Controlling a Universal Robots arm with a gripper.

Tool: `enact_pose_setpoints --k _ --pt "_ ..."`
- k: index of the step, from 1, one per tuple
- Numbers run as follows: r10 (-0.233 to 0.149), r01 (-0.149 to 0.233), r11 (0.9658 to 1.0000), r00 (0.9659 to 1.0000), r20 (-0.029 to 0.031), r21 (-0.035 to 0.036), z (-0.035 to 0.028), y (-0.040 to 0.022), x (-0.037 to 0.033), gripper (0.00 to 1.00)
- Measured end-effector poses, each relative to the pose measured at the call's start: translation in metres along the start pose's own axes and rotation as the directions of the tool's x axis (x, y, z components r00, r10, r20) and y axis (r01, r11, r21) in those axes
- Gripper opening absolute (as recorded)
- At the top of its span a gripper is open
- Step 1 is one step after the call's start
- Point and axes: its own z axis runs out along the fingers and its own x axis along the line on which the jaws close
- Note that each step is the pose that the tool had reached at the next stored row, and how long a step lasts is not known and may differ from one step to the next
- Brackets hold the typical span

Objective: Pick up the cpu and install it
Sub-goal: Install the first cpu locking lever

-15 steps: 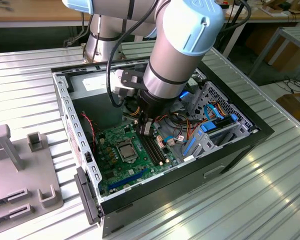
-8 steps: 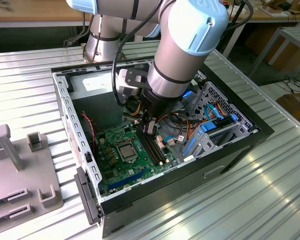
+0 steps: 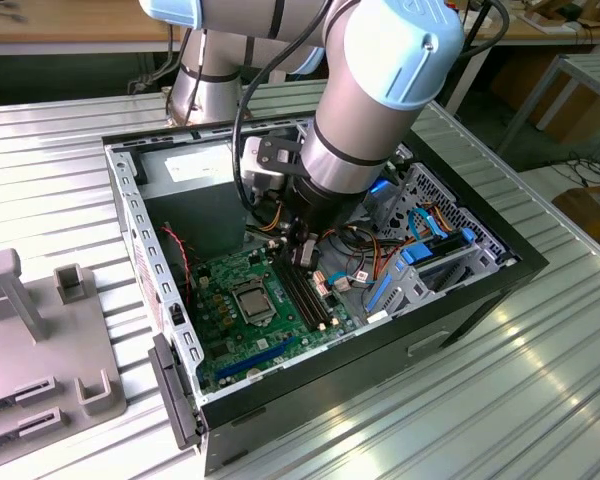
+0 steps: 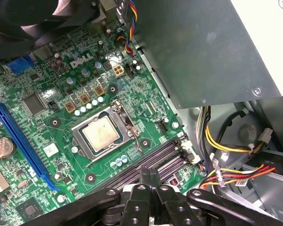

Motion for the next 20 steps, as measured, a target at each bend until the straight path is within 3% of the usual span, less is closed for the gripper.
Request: enact_pose_setpoints --k 20 --pt "-0.001 0.001 1.0000 1.0000 -0.0001 -0.0001 0.0008 0.0029 -0.0046 0.11"
